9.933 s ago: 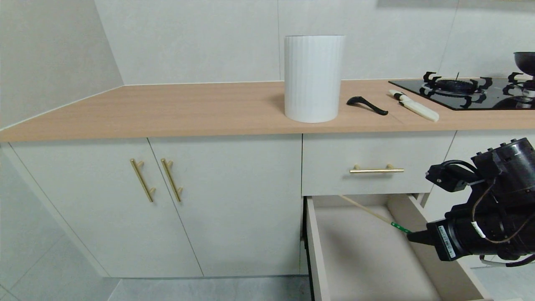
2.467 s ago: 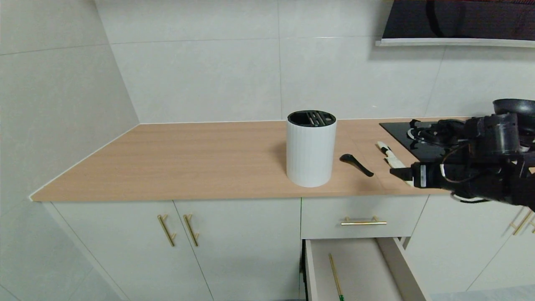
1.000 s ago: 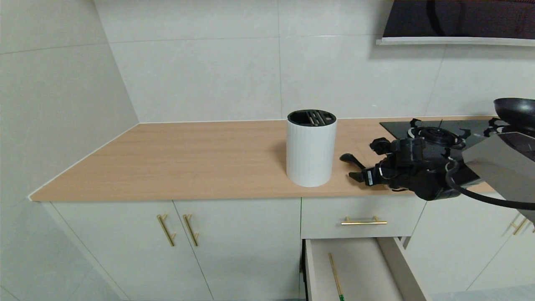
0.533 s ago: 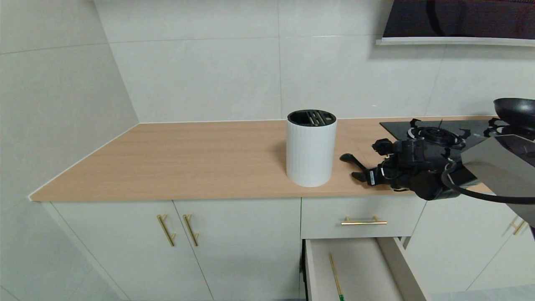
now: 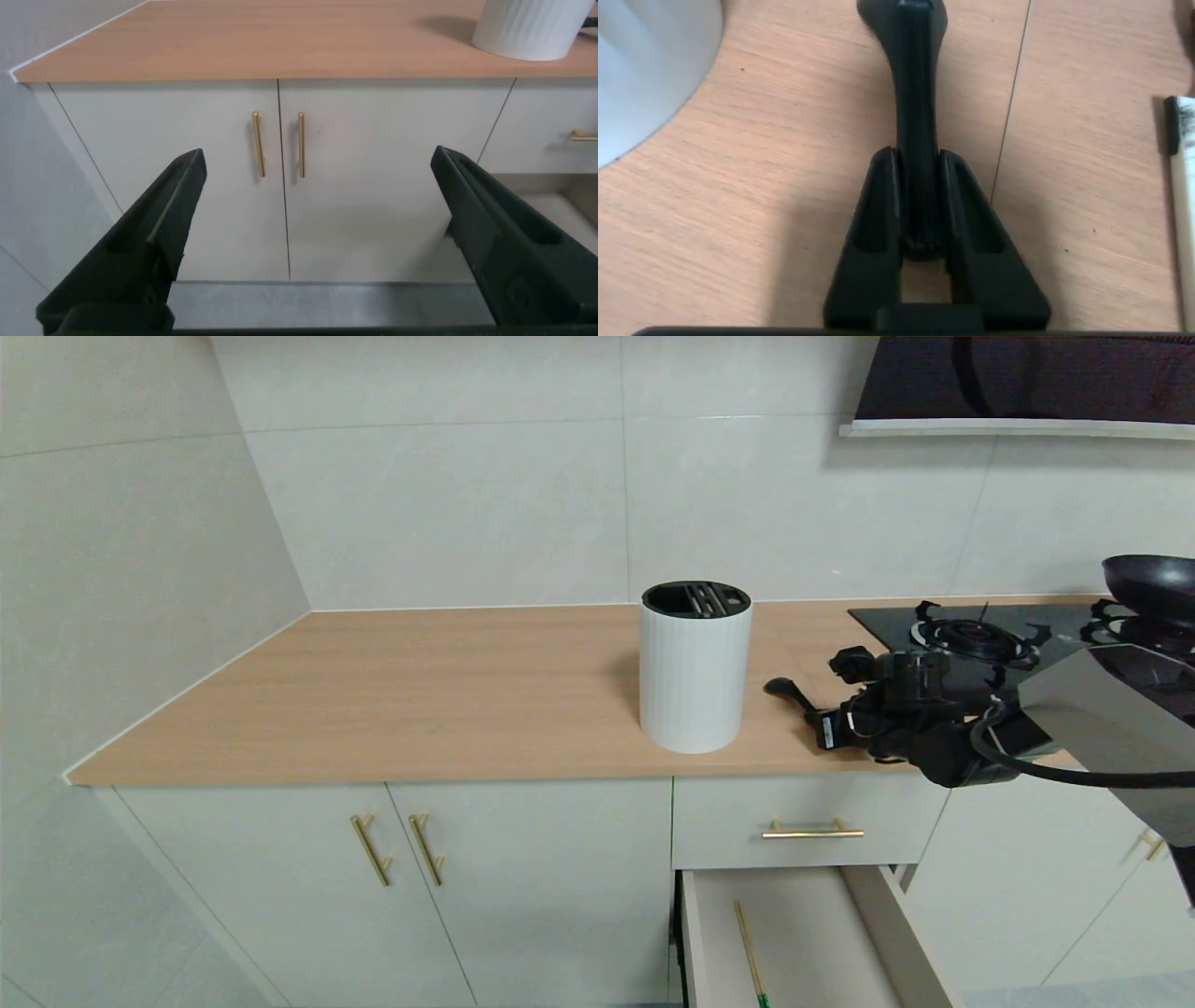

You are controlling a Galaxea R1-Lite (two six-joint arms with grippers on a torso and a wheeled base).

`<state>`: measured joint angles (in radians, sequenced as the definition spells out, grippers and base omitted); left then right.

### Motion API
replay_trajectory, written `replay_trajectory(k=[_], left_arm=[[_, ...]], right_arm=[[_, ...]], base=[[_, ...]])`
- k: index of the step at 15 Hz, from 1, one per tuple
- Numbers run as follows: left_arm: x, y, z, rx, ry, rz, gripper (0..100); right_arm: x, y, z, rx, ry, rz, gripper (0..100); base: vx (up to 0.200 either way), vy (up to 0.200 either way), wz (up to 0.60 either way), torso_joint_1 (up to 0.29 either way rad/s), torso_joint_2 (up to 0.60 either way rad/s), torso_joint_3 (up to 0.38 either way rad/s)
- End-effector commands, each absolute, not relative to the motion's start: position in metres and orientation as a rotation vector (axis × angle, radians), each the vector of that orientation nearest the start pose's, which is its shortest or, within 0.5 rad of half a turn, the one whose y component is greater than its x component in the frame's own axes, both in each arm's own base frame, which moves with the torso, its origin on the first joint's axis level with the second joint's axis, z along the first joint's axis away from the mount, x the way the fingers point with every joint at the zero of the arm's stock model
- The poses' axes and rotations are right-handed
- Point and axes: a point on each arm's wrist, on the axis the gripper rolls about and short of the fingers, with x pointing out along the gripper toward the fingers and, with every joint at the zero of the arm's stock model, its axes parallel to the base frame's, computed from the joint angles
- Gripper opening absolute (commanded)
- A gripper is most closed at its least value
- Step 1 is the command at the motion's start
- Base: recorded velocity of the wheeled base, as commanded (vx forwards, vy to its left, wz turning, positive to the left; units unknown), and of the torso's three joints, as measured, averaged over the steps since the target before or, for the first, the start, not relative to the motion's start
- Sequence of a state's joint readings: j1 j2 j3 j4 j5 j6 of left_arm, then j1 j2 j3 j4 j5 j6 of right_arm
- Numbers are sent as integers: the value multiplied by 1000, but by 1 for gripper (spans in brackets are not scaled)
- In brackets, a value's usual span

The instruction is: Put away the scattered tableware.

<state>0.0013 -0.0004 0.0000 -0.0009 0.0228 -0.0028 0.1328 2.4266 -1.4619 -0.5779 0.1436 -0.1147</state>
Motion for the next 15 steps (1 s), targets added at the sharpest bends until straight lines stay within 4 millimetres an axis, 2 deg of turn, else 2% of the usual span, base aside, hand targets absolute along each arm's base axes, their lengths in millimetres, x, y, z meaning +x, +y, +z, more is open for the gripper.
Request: replay_trajectory(k=[1, 5, 7, 9, 10, 11, 12, 13, 15], left_arm=[[-23, 0, 76, -3, -2, 25, 100], [-23, 0, 75, -3, 0, 25, 100], [-23, 0, 75, -3, 0, 25, 100], [-23, 0, 76, -3, -2, 25, 100], [-23, 0, 75, -3, 0, 25, 100], [-23, 0, 75, -3, 0, 25, 100], [-23, 0, 75, -3, 0, 25, 100], [-23, 0, 75, -3, 0, 25, 100], [-23, 0, 76, -3, -2, 25, 100]], right_arm=[[478, 67, 56, -111, 378, 296, 0], [475, 67, 67, -107, 366, 294, 0], [464, 67, 89, -78, 427, 270, 0], [447, 71, 125, -42, 463, 222, 0], [433, 78, 143, -8, 467, 183, 0], [425, 81, 150, 13, 481, 149, 0], [400, 85, 167, 45, 522, 105, 0], [386, 85, 173, 54, 547, 100, 0], [342, 81, 187, 87, 563, 102, 0]], base=[[0, 0, 0, 0, 0, 0], [0, 0, 0, 0, 0, 0], [0, 0, 0, 0, 0, 0], [0, 0, 0, 0, 0, 0], [0, 0, 0, 0, 0, 0], [0, 0, 0, 0, 0, 0], [0, 0, 0, 0, 0, 0], [0, 0, 0, 0, 0, 0], [0, 0, 0, 0, 0, 0]])
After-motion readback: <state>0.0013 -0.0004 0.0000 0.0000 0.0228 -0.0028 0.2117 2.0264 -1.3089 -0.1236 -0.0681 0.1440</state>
